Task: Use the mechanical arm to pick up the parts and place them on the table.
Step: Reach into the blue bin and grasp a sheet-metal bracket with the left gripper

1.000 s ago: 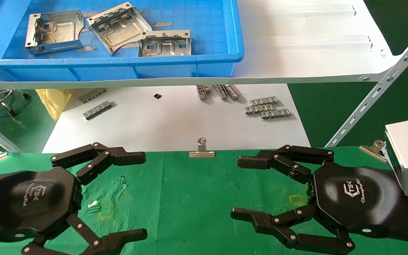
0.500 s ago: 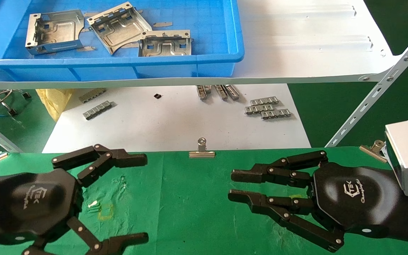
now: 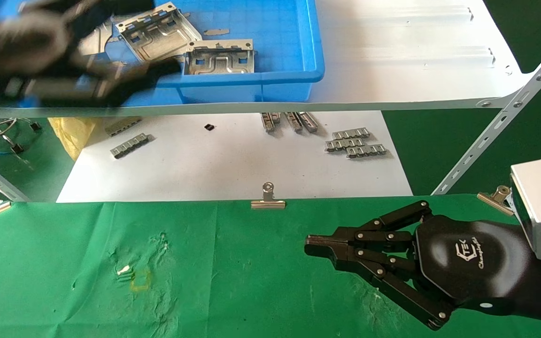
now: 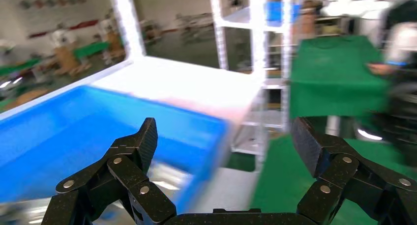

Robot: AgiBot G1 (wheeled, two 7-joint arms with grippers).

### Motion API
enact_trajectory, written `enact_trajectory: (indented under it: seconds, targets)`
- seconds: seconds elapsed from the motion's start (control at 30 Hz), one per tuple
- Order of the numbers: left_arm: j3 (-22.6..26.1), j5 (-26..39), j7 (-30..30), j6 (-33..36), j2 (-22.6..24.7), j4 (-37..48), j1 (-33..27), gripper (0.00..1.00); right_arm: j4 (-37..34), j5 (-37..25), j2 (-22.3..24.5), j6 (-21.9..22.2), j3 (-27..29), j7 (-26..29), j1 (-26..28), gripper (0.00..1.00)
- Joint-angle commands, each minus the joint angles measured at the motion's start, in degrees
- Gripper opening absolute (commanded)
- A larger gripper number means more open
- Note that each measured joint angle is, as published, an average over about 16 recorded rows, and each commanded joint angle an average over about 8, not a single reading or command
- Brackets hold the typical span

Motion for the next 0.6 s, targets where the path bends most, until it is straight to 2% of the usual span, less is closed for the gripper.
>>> enact_trajectory:
  seconds: [0.03, 0.2, 0.37, 0.4, 0.6]
  targets:
    - [1.7, 3.2, -0.8, -0.8, 2.3, 4.9, -4.9, 1.0, 0.0, 0.0, 0.0, 0.0, 0.0, 0.0, 0.0, 0.0]
    - [6.0, 11.9, 2.2, -4.6, 8.7, 19.9, -14.8, 1.0, 0.0, 0.0, 0.0, 0.0, 0.0, 0.0, 0.0, 0.0]
    - [8.9, 18.4, 5.3, -11.9, 13.9, 31.9, -21.7, 1.0, 0.0, 0.0, 0.0, 0.0, 0.0, 0.0, 0.0, 0.0]
    - [9.4, 19.5, 5.7, -13.4, 14.8, 33.8, -22.8, 0.97, 0.0, 0.0, 0.0, 0.0, 0.0, 0.0, 0.0, 0.0]
    - [12.3, 24.7, 7.5, -18.7, 18.5, 42.1, -27.0, 0.24, 0.0, 0.0, 0.0, 0.0, 0.0, 0.0, 0.0, 0.0]
